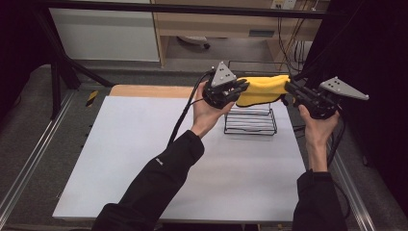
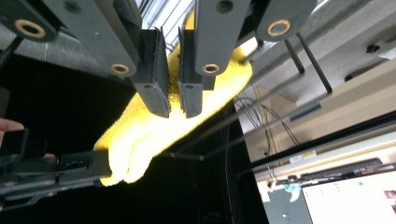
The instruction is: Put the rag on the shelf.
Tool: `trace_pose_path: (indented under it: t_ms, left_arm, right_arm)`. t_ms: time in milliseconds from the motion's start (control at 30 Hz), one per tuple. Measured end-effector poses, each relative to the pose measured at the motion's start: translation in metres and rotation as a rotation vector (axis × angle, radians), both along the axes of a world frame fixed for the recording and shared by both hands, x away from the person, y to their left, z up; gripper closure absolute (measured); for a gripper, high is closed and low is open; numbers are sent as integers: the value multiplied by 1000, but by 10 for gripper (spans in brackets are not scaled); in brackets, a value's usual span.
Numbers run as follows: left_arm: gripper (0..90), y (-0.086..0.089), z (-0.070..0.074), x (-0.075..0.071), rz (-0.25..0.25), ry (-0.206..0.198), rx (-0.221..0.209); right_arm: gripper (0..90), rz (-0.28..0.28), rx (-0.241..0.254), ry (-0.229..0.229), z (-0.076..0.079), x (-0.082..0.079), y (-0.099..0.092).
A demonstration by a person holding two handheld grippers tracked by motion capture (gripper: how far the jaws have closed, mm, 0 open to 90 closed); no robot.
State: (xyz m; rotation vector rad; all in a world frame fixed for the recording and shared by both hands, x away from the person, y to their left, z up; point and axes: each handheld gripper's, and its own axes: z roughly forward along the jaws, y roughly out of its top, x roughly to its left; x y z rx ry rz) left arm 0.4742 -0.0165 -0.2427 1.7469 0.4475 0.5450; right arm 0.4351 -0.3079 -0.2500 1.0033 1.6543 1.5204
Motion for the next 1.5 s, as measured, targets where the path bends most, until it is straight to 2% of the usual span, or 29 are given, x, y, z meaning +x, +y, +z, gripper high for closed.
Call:
trace_pose_path:
  t_ms: [133,200,400,733,900,1100,1233,1367,1500]
  left_arm:
    - [823,-1,-12,0,0,26,23]
    - [819,-1,-17,-1,0,26,35]
    - [804,-1,-25,-2,-6,46,41]
    - [784,-2,-28,1,9,63,81]
    - [783,-4,-31,7,26,77,100]
    - [752,-5,-33,8,27,88,109]
    - [718,-6,-37,8,15,114,131]
    - [675,-3,-44,7,12,132,141]
    - [639,4,-49,7,26,146,143]
  right_arm:
    - [821,4,-11,24,-9,-1,1]
    - [820,6,-12,35,-14,-2,0]
    - [812,23,-4,54,-26,-4,-1]
    - [785,22,-11,59,-29,-4,0]
    - [713,18,-13,67,-30,-1,2]
    - [632,26,-13,97,-30,-4,1]
    - [608,25,-1,79,-27,-9,0]
    - [629,27,-14,80,-23,-10,4]
    - [710,-3,-13,88,-25,-11,5]
